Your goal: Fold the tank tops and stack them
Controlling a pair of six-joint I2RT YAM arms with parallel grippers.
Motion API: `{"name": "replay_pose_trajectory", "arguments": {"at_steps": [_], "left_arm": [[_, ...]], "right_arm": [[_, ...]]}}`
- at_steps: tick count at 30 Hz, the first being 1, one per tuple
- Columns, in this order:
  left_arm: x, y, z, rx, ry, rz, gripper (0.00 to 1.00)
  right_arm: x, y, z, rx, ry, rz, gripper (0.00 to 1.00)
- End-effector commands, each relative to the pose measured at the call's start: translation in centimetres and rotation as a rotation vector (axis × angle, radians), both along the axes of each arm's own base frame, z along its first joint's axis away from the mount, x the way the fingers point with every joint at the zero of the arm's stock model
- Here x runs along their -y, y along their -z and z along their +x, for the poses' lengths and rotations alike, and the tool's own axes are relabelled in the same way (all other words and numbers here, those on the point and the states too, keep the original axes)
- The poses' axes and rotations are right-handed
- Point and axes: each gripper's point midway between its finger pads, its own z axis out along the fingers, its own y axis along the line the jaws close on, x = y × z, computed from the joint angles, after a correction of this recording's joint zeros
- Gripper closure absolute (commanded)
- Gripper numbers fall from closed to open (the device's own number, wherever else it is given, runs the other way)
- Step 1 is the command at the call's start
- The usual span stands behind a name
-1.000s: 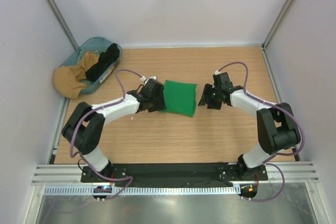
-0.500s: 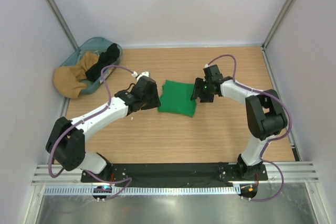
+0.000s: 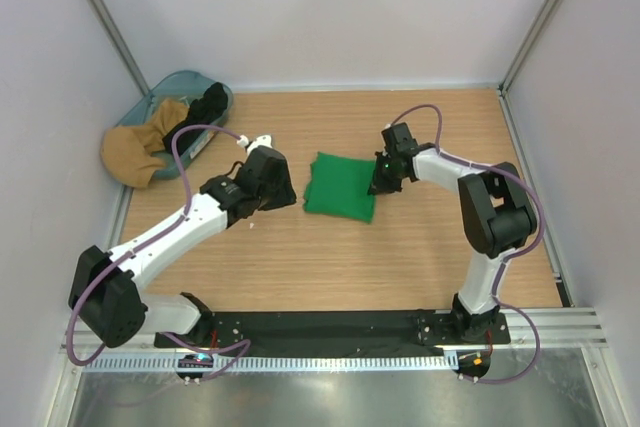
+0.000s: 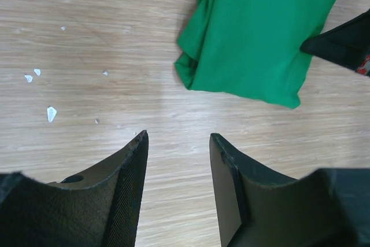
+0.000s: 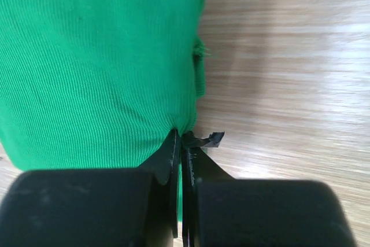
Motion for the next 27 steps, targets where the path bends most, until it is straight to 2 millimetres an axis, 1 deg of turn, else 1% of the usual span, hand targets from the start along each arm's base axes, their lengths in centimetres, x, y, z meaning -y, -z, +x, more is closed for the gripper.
{"name": "replay_pose_trajectory", "arguments": {"at_steps": [1, 2, 3, 4, 5, 6, 7, 8, 9, 10, 11, 12, 13, 14, 15, 16, 17, 19, 21, 23, 24, 25, 26, 27], "left_arm": [[-0.8, 0.2, -0.2, 0.007, -0.002, 0.032, 0.52], [-0.8, 0.4, -0.3, 0.003, -0.002, 0.035, 0.52], [-0.9, 0.5, -0.3, 0.000, -0.002, 0.040, 0.53], [-0.9, 0.5, -0.3, 0.001, -0.001, 0.041, 0.53], [-0.9, 0.6, -0.4, -0.002, -0.001, 0.043, 0.53], [-1.1, 0.8, -0.4, -0.005, -0.002, 0.049, 0.53], [-1.1, 0.9, -0.4, -0.006, -0.004, 0.053, 0.53], [-1.2, 0.9, -0.5, -0.006, -0.003, 0.054, 0.53], [-1.3, 1.0, -0.5, -0.008, -0.005, 0.056, 0.53], [-1.3, 1.0, -0.6, -0.008, -0.005, 0.055, 0.53], [-1.3, 1.0, -0.6, -0.008, -0.005, 0.055, 0.53], [-1.3, 1.0, -0.6, -0.009, -0.004, 0.054, 0.54], [-1.3, 0.9, -0.6, -0.009, -0.005, 0.052, 0.53], [-1.3, 0.9, -0.6, -0.009, -0.005, 0.051, 0.54], [-1.3, 0.8, -0.5, -0.008, -0.005, 0.050, 0.54], [-1.3, 0.8, -0.5, -0.007, -0.003, 0.049, 0.54], [-1.2, 0.8, -0.6, -0.009, 0.000, 0.047, 0.54], [-1.1, 0.7, -0.6, -0.008, 0.002, 0.043, 0.54], [-1.2, 0.8, -0.7, -0.010, 0.001, 0.043, 0.54], [-1.4, 0.9, -0.9, -0.011, -0.001, 0.046, 0.54], [-1.5, 1.0, -0.8, -0.008, -0.006, 0.049, 0.54], [-1.7, 0.9, -0.9, -0.007, -0.009, 0.051, 0.54], [-1.8, 1.0, -0.9, -0.008, -0.012, 0.055, 0.54], [-2.2, 1.1, -1.0, -0.010, -0.020, 0.065, 0.53]], "right_arm": [[2.3, -2.5, 1.8, 0.061, 0.093, 0.024, 0.99], [4.2, -2.6, 2.5, 0.060, 0.157, 0.030, 0.99], [5.6, -2.5, 2.6, 0.054, 0.205, 0.029, 0.99], [6.8, -3.0, 2.9, 0.063, 0.251, 0.035, 0.99], [8.7, -3.0, 3.1, 0.061, 0.314, 0.038, 0.99], [12.2, -2.4, 3.1, 0.050, 0.439, 0.051, 0.99], [14.8, -2.5, 3.0, 0.061, 0.526, 0.044, 0.99], [17.0, -3.2, 2.9, 0.087, 0.604, 0.052, 0.99], [20.8, -2.6, 1.8, 0.085, 0.738, 0.058, 0.99], [22.7, -2.5, 1.2, 0.094, 0.813, 0.047, 0.99], [24.4, -3.4, 0.6, 0.125, 0.879, 0.044, 0.99], [25.8, -2.5, -1.0, 0.108, 0.945, 0.034, 0.99], [27.7, -2.4, -2.0, 0.105, 1.040, 0.053, 0.99], [29.3, -2.3, -3.0, 0.114, 1.111, 0.017, 0.99], [29.8, -2.0, -4.1, 0.115, 1.153, 0.021, 0.99], [30.9, -2.0, -4.9, 0.117, 1.223, 0.027, 0.99], [31.3, -1.8, -5.7, 0.114, 1.260, 0.018, 0.99], [31.6, -1.6, -6.5, 0.127, 1.285, 0.033, 0.96], [31.7, -1.5, -7.3, 0.120, 1.314, 0.027, 0.96], [32.5, -1.5, -8.7, 0.111, 1.392, -0.006, 0.95], [32.4, -1.4, -9.2, 0.115, 1.406, -0.011, 0.86], [32.7, -2.4, -9.4, 0.157, 1.424, -0.013, 0.80], [32.7, -2.3, -10.1, 0.157, 1.461, -0.016, 0.69], [33.1, -3.6, -10.2, 0.218, 1.477, -0.021, 0.68]]}}
